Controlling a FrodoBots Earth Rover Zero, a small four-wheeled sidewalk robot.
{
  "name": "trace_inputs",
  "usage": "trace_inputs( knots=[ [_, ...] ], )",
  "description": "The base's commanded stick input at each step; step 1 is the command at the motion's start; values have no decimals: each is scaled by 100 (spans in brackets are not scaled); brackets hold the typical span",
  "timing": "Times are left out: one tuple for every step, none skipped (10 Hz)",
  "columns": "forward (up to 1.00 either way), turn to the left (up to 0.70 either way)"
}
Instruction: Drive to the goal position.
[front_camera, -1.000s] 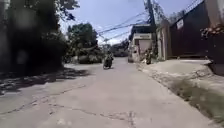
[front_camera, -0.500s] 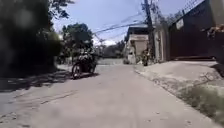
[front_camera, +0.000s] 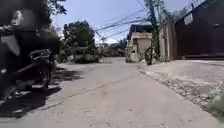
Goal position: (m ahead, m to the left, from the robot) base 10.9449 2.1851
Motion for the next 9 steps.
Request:
trace_inputs(
  knots=[
    [100, 0],
    [100, 0],
    [100, 0],
    [100, 0],
    [100, 0],
    [100, 0],
    [100, 0],
    [100, 0],
    [100, 0]
  ],
)
